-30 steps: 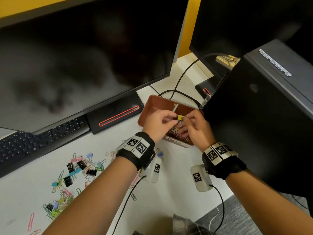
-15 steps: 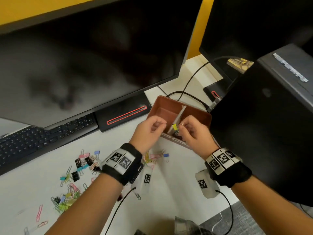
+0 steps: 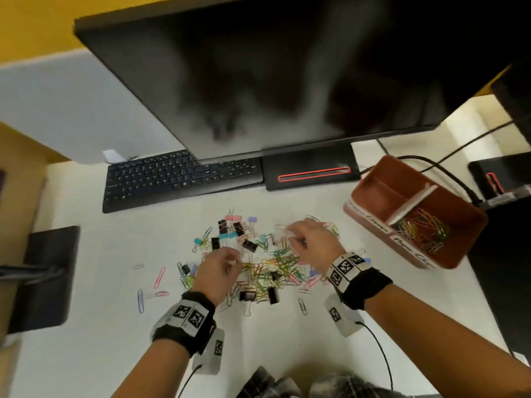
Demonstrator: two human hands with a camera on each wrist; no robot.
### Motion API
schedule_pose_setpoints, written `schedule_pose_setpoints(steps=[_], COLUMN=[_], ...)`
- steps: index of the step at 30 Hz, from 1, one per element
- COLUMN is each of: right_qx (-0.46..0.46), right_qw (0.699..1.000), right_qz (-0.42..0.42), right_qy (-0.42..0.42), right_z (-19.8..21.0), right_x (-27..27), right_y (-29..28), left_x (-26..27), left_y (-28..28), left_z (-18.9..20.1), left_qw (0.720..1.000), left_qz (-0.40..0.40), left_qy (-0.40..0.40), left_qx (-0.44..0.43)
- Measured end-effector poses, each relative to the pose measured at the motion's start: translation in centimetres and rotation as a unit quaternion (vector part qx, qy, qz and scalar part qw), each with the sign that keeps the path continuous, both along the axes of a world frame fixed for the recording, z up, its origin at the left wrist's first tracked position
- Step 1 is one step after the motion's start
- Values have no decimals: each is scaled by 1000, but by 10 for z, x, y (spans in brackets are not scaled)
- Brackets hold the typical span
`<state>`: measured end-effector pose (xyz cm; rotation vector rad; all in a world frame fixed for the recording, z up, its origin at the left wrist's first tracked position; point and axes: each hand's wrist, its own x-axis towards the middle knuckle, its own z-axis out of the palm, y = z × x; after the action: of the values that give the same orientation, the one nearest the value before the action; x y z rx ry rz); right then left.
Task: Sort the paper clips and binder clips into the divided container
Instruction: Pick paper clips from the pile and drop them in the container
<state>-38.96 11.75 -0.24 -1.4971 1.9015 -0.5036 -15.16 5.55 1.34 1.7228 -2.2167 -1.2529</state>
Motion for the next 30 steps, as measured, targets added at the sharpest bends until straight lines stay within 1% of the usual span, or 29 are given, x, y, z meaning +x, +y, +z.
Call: schedule_pose_setpoints(steps=[2,3,6,9,11,14,17,21,25,28,30], right_qx=[-2,9,56,58,47,45,63,50,44,-6,-22], right_qw=[1000,1000,996,986,982,979,983,986,984,992,996], right_qz=[-23,-15,68,155,176,173,143,117,114,80,56], right_qy=[-9,-16,-33,5,44,99,100,111,132,97,63], right_z=[0,0,3,2,-2,-7,-8,-9,-8,3,17], right_x=[-8,-11,-7,12,24,37,42,41,42,35,27], right_y=[3,6,17,24,23,15,5,2,1,3,5], left_x=[-1,-3,-8,-10,-11,-13,-17,-21,-22,-20,-17], left_y=[-1,-1,-2,-2,0,2,1,-1,-3,-8,-11], left_z=[-6,-7,-12,-19,-23,-25,-23,-22,-19,-11,1], left_qw=[999,997,986,973,969,973,979,988,991,993,994], left_qz=[-43,-69,-153,-215,-231,-217,-189,-145,-133,-113,-103], left_qy=[-11,-20,-40,-61,-75,-67,-53,-48,-29,12,39], left_qx=[-21,-33,-49,-47,-50,-44,-45,-25,-12,-17,-22])
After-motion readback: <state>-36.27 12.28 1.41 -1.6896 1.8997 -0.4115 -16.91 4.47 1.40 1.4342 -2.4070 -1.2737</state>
